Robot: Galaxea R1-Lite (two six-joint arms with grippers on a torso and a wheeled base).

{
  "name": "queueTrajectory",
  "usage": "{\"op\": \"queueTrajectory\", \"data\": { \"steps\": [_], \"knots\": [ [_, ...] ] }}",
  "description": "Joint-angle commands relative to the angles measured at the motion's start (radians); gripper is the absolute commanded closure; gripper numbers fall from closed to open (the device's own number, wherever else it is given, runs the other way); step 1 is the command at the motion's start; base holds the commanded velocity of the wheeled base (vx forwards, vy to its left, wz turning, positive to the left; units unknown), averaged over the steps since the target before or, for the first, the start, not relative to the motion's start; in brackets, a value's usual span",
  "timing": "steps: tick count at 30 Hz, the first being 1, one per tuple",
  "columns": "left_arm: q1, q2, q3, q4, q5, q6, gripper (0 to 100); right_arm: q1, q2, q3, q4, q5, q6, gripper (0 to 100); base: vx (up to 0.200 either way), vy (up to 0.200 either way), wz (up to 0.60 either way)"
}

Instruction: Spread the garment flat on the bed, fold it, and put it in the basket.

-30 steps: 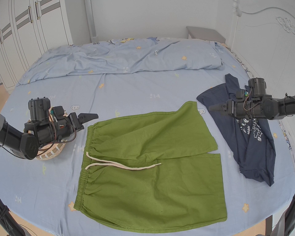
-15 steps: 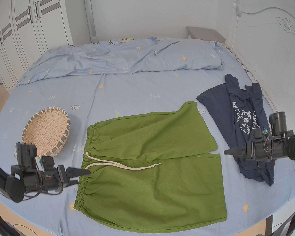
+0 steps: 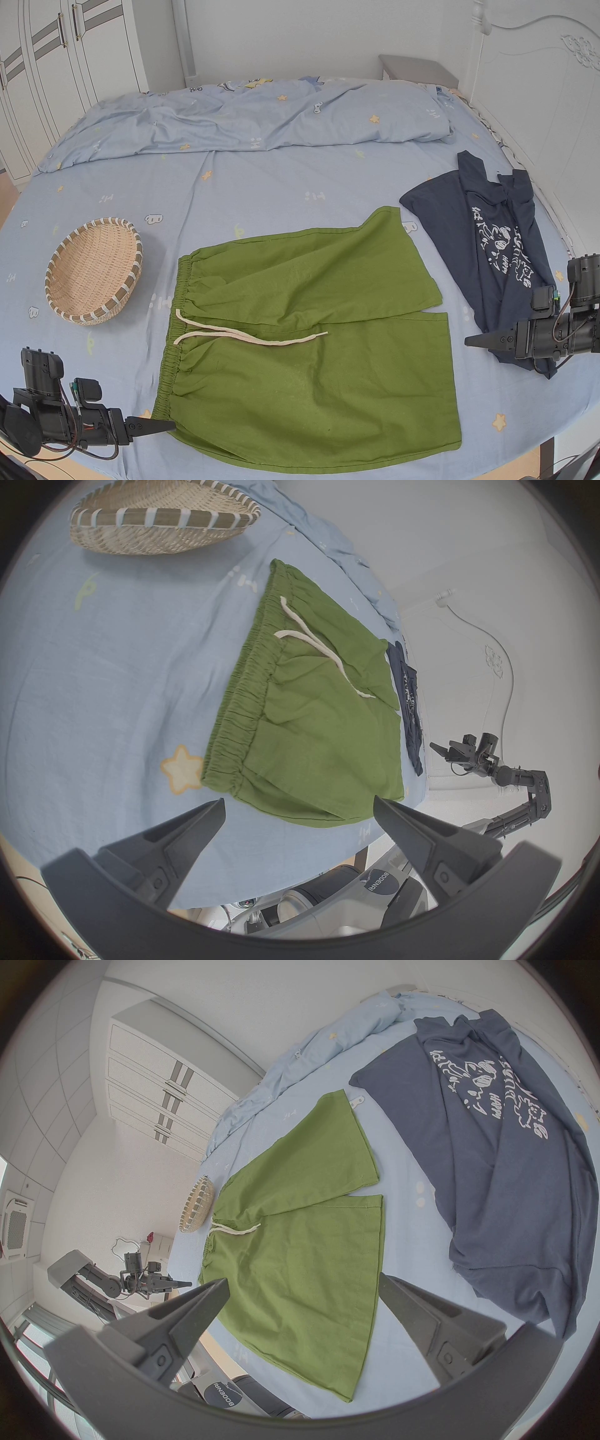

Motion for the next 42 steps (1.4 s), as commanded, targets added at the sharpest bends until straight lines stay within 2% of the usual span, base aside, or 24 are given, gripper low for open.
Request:
{"op": "queueTrajectory", "data": {
  "steps": [1, 15, 18, 23, 38, 39, 42],
  "knots": [
    [0.025, 0.068, 0.008, -0.005, 0.006, 0.017, 0, 0.003, -0.015, 0.009, -0.001, 0.002, 0.000, 0, 0.000, 0.000, 0.00],
    [0.028, 0.122, -0.021, -0.014, 0.010, 0.014, 0, 0.007, -0.010, 0.015, -0.003, 0.002, 0.000, 0, 0.000, 0.000, 0.00],
    [0.023, 0.197, -0.052, -0.016, 0.010, 0.018, 0, 0.007, -0.009, 0.015, -0.003, 0.002, 0.000, 0, 0.000, 0.000, 0.00],
    [0.025, 0.272, -0.069, -0.062, 0.013, 0.017, 0, 0.006, -0.009, 0.015, -0.003, 0.002, 0.000, 0, 0.000, 0.000, 0.00],
    [0.014, 0.335, -0.081, -0.152, 0.013, 0.012, 0, 0.006, -0.007, 0.017, -0.004, 0.002, 0.000, 0, 0.000, 0.000, 0.00],
    [0.016, 0.333, -0.080, -0.156, 0.013, 0.014, 100, 0.006, -0.007, 0.017, -0.004, 0.002, 0.000, 0, 0.000, 0.000, 0.00],
    [0.017, 0.329, -0.078, -0.160, 0.012, 0.012, 100, 0.006, -0.007, 0.017, -0.004, 0.002, 0.000, 0, 0.000, 0.000, 0.00]
  ]
}}
